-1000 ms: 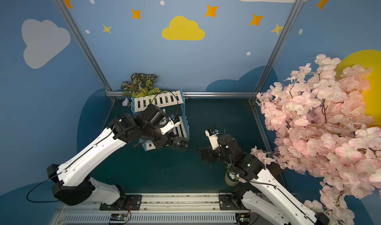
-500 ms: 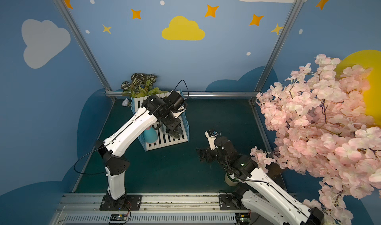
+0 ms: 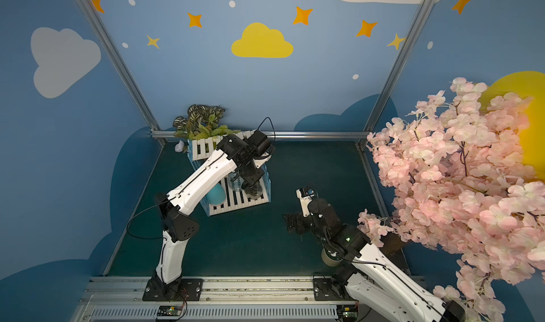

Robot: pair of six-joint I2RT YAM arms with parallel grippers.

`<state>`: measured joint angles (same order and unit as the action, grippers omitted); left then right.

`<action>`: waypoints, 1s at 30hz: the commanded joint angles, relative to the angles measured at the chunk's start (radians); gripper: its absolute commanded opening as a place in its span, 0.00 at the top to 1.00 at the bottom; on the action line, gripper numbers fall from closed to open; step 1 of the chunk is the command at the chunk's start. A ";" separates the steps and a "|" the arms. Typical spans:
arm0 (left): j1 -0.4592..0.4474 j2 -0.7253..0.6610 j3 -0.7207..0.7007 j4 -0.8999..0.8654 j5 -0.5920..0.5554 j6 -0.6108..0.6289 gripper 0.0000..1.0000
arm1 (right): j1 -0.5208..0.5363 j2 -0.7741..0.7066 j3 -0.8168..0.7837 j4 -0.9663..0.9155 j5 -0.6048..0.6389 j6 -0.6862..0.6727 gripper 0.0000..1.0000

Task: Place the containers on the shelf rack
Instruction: 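Place the container on the shelf.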

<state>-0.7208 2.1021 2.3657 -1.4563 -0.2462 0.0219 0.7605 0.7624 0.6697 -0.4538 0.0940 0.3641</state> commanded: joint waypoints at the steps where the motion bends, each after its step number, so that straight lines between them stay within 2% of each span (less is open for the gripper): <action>1: 0.010 0.011 0.035 -0.027 0.034 0.025 0.93 | -0.005 0.004 -0.020 0.024 0.015 0.024 0.05; 4: 0.018 0.030 0.046 -0.036 0.048 0.036 0.89 | -0.006 0.012 -0.019 0.024 0.012 0.031 0.05; 13: 0.024 0.103 0.101 -0.037 0.043 0.057 0.89 | -0.004 -0.004 -0.025 0.014 0.039 0.046 0.05; 21: 0.025 0.156 0.158 -0.037 0.020 0.072 0.74 | -0.005 -0.010 -0.031 0.009 0.045 0.052 0.05; 27: 0.024 0.169 0.184 -0.016 -0.002 0.082 0.71 | -0.005 -0.005 -0.035 0.016 0.044 0.052 0.05; 30: 0.024 0.171 0.184 0.001 -0.010 0.086 0.65 | -0.005 -0.001 -0.040 0.020 0.045 0.054 0.05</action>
<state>-0.7002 2.2448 2.5431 -1.4445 -0.2497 0.0956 0.7605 0.7650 0.6415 -0.4515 0.1272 0.4118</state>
